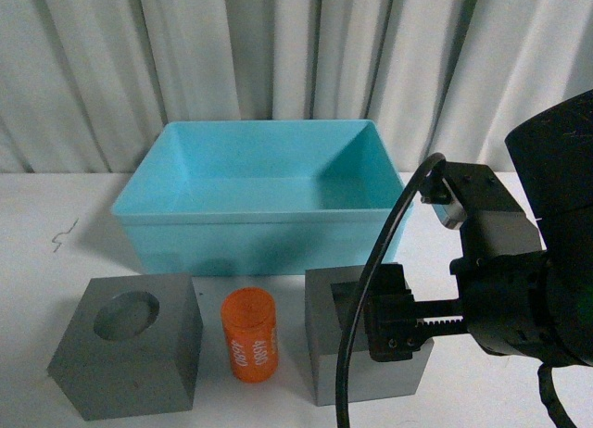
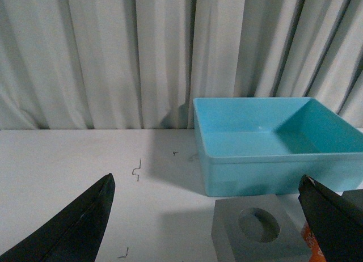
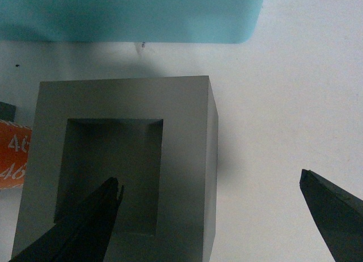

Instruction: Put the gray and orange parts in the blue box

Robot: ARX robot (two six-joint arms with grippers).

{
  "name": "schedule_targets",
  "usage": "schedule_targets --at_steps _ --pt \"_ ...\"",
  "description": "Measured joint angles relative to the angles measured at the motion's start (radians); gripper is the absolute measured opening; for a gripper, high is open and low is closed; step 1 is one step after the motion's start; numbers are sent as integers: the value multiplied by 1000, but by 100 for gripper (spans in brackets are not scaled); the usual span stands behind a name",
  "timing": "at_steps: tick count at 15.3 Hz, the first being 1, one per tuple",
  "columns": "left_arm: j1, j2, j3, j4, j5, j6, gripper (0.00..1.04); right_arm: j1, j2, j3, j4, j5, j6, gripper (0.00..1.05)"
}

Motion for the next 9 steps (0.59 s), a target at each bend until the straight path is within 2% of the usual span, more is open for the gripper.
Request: schedule_targets --at_steps 1,5,7,8,9 --pt "0 0 0 0 0 0 98 -3 11 10 -10 2 10 97" --pt "0 0 0 0 0 0 98 -6 14 10 -8 -5 22 56" --pt "0 0 0 0 0 0 98 -10 -15 -19 -8 -4 21 29" --pt "0 0 0 0 0 0 98 -14 -49 -42 -24 14 14 21" --pt "0 0 0 0 0 0 98 -18 -101 -76 -43 14 7 19"
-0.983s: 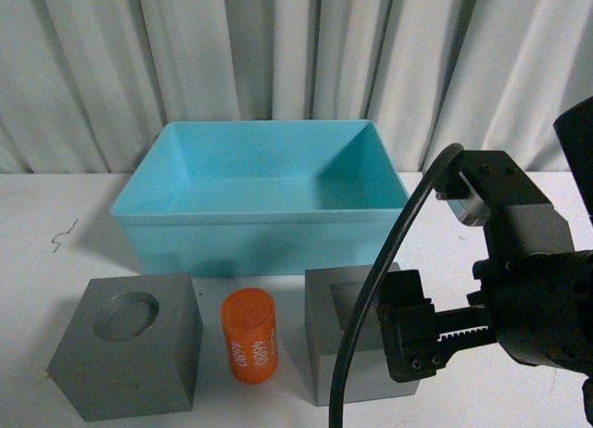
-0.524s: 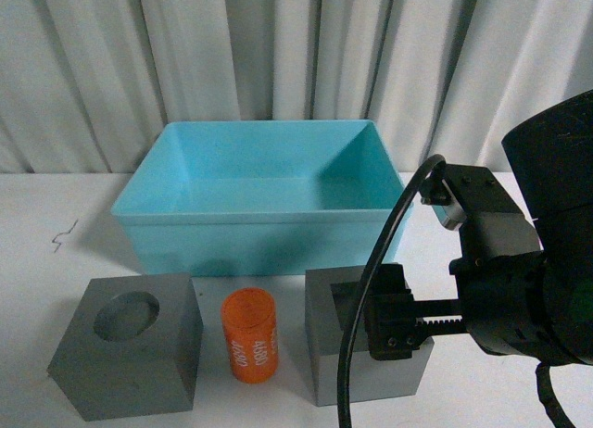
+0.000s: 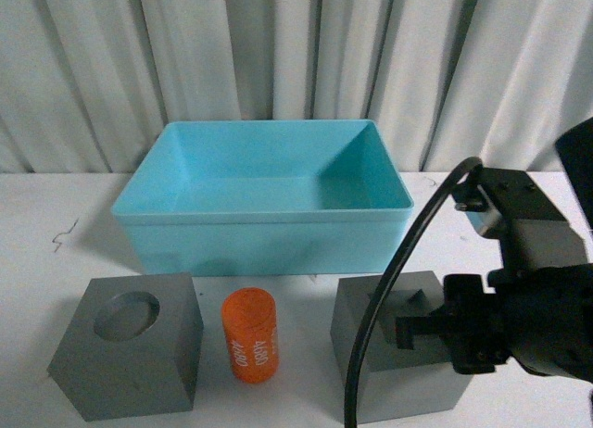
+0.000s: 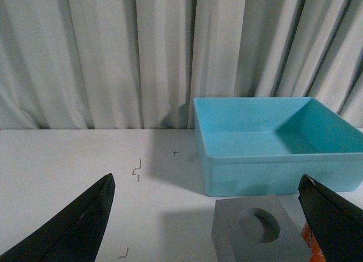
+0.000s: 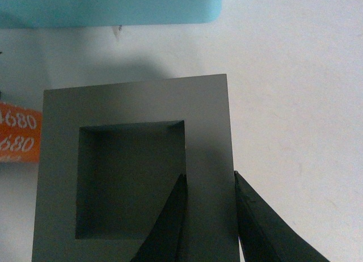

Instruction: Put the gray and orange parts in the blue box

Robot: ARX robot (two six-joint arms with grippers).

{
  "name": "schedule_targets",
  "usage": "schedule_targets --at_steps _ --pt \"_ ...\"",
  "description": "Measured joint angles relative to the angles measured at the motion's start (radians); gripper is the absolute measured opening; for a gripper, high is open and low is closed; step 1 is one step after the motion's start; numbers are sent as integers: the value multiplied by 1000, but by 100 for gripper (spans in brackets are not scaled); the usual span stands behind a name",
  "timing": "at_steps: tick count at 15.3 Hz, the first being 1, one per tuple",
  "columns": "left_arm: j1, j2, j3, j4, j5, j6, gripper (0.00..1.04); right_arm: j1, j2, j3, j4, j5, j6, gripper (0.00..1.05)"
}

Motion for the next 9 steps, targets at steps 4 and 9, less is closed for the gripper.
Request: schedule_targets --at_steps 4,9 --pt "0 0 0 0 0 0 98 -27 -329 58 -102 -66 -51 18" --pt "0 0 0 0 0 0 98 -88 -7 575 -27 -59 -95 18"
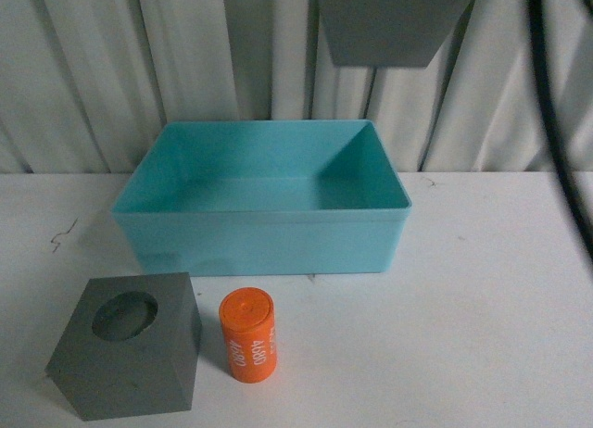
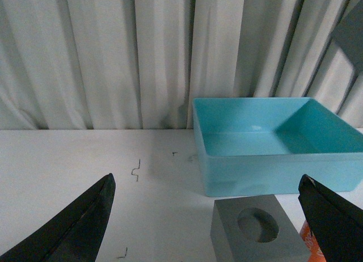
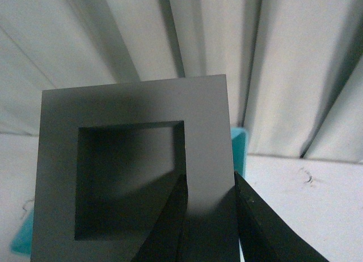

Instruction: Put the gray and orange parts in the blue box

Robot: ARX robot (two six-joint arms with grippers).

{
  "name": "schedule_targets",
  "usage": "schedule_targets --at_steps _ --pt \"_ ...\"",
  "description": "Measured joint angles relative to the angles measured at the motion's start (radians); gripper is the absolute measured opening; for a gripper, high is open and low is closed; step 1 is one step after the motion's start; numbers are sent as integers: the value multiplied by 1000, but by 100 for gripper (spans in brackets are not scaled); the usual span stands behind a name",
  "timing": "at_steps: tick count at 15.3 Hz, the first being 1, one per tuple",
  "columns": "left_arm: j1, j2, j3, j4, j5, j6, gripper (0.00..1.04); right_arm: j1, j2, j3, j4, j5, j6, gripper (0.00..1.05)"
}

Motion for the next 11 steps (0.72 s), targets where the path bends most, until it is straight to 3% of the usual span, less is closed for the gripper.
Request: schedule_targets --at_steps 6,11 --pt "0 0 0 0 0 0 98 71 413 425 -195 84 93 18" --pt "0 0 0 0 0 0 98 71 594 529 -296 143 185 18"
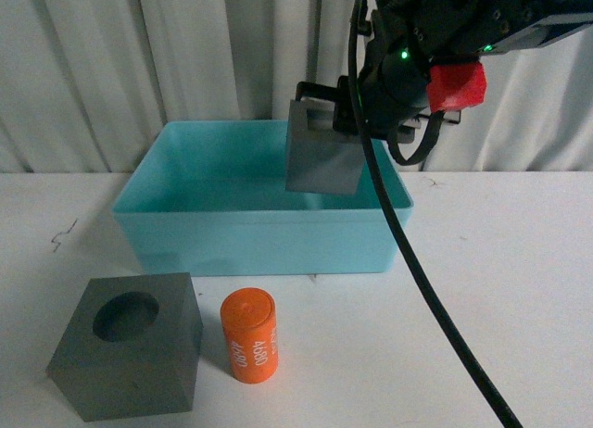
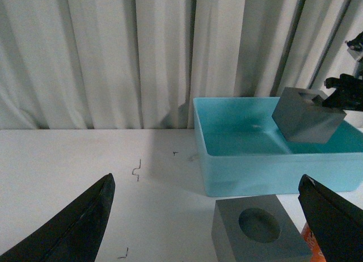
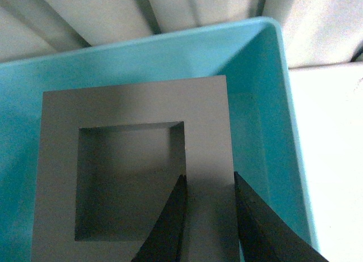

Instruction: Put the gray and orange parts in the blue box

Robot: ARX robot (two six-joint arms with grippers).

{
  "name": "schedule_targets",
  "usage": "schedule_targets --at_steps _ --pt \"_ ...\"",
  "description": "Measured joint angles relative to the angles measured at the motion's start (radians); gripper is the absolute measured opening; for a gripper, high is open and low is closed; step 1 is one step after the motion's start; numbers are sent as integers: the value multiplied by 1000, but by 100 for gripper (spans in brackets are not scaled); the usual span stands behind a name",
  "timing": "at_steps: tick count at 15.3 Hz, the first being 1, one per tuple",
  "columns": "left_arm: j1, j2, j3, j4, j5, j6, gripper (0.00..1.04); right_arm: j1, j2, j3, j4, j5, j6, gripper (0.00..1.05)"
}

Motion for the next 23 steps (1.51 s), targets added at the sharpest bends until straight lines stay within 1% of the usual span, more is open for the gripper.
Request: schedule_targets --at_steps 3,5,12,14,17,18,20,21,22,23 --pt "0 0 0 0 0 0 98 0 28 75 -32 32 6 18" --pt "0 0 0 0 0 0 98 0 43 114 -61 71 5 18" --pt "0 0 0 0 0 0 98 -8 85 127 -92 158 29 18" --pt "0 0 0 0 0 0 98 -8 85 127 -86 168 29 18" --pt "0 0 0 0 0 0 98 -8 83 127 -46 197 33 50" --pt "0 0 0 0 0 0 98 -9 71 123 -23 201 56 66" --pt "0 0 0 0 0 0 98 -13 -20 67 73 192 79 92" --pt "0 0 0 0 0 0 98 -17 -141 -13 162 185 81 100" --pt "0 0 0 0 0 0 98 -27 -281 -119 251 186 69 97" --pt "0 0 0 0 0 0 98 -42 -471 -289 349 190 50 98"
